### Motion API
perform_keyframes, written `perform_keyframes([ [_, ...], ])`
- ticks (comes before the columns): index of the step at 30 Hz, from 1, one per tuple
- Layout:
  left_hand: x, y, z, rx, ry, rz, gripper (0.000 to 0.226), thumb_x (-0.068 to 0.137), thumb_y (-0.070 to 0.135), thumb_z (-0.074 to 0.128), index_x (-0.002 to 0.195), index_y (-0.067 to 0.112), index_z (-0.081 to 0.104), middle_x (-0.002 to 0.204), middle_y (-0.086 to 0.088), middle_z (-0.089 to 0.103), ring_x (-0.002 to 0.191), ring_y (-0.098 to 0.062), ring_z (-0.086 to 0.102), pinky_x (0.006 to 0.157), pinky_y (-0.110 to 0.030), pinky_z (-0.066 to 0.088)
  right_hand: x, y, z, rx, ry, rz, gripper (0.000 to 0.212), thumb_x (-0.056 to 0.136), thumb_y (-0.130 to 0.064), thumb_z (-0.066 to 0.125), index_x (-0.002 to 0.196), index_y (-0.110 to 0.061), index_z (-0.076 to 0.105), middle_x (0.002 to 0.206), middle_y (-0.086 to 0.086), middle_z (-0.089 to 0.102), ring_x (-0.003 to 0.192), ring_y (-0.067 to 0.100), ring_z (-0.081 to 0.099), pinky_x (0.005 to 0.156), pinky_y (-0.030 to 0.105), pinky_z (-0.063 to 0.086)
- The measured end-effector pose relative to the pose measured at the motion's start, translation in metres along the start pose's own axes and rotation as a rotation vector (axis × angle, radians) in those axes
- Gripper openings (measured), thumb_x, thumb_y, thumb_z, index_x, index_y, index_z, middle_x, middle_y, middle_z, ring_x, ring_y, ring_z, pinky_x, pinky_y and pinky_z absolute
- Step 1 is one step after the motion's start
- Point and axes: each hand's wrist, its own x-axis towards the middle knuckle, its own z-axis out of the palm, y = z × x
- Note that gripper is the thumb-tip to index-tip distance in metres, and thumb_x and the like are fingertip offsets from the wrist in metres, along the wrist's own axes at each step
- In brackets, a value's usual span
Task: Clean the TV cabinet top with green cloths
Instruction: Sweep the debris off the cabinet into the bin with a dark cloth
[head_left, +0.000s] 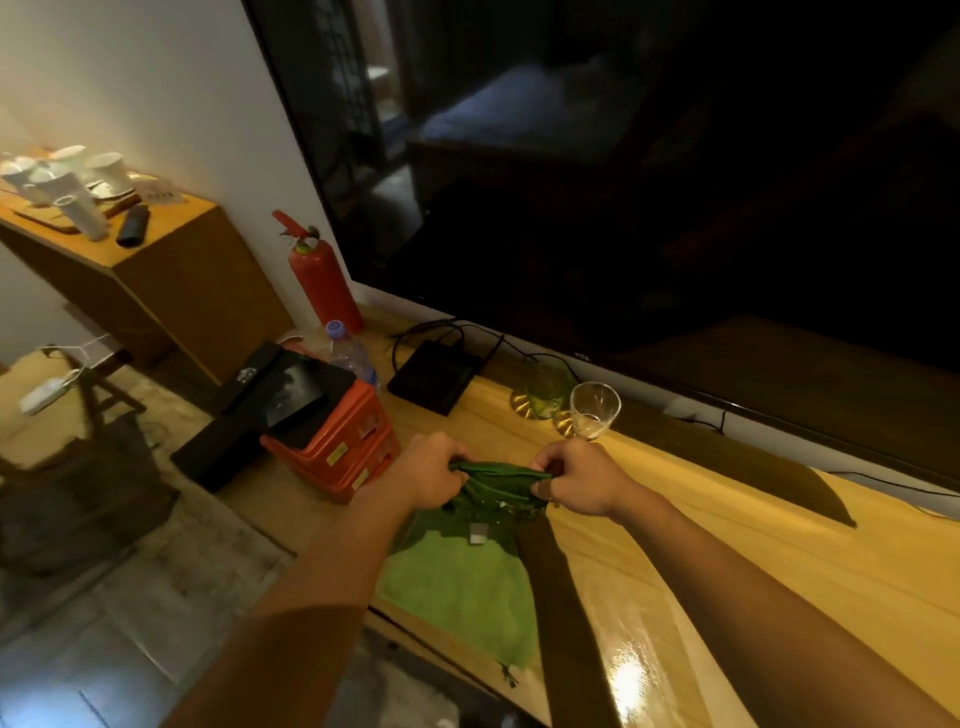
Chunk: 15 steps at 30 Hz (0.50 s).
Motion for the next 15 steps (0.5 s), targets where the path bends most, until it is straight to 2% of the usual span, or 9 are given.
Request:
perform_keyframes([
  [3,0.035,-0.011,-0.004,0.053,-0.011,0.007,0.026,0.091,0.014,0.062,0.115,0.021,0.071,0.113,-0.004,0.068,0.107,-0.018,0.059,0.085,-0.017,0.039,0.022,0.003,0.003,0.041,0.024,0.044,0.009,0.081,-0.014,0.074,0.085,-0.022,0.072,0.085,-0.002,0.070,0.081,0.013,0.064,0.067,0.027,0.049],
  [6,0.070,-0.020,-0.007,0.082,-0.018,0.043,0.026,0.092,0.012,0.061,0.114,0.019,0.071,0.112,-0.005,0.069,0.108,-0.019,0.058,0.087,-0.019,0.039,0.046,0.005,0.007,0.059,0.066,0.092,0.008,0.082,-0.014,0.074,0.086,-0.020,0.072,0.083,-0.002,0.070,0.079,0.012,0.063,0.064,0.024,0.046],
  [10,0.109,-0.034,-0.007,0.064,-0.039,0.086,0.028,0.093,0.010,0.056,0.113,0.024,0.071,0.111,-0.006,0.066,0.101,-0.016,0.056,0.090,-0.022,0.043,0.076,0.009,0.011,0.067,0.166,0.171,0.011,0.085,-0.013,0.072,0.096,-0.017,0.072,0.095,0.002,0.069,0.088,0.014,0.061,0.075,0.026,0.050],
  [13,0.128,-0.046,-0.002,0.020,-0.011,0.118,0.031,0.094,0.008,0.053,0.117,0.023,0.068,0.115,-0.006,0.063,0.100,-0.017,0.059,0.095,-0.035,0.050,0.095,0.016,0.018,0.056,0.258,0.197,0.016,0.086,-0.013,0.072,0.100,-0.019,0.071,0.102,0.001,0.067,0.099,0.017,0.058,0.087,0.029,0.049],
  [15,0.131,-0.055,0.009,0.006,0.029,0.161,0.034,0.093,0.005,0.053,0.120,0.021,0.065,0.117,-0.003,0.063,0.102,-0.015,0.059,0.094,-0.036,0.051,0.101,0.021,0.027,0.044,0.313,0.196,0.019,0.085,-0.012,0.072,0.100,-0.023,0.070,0.102,-0.001,0.068,0.098,0.017,0.059,0.088,0.029,0.049],
])
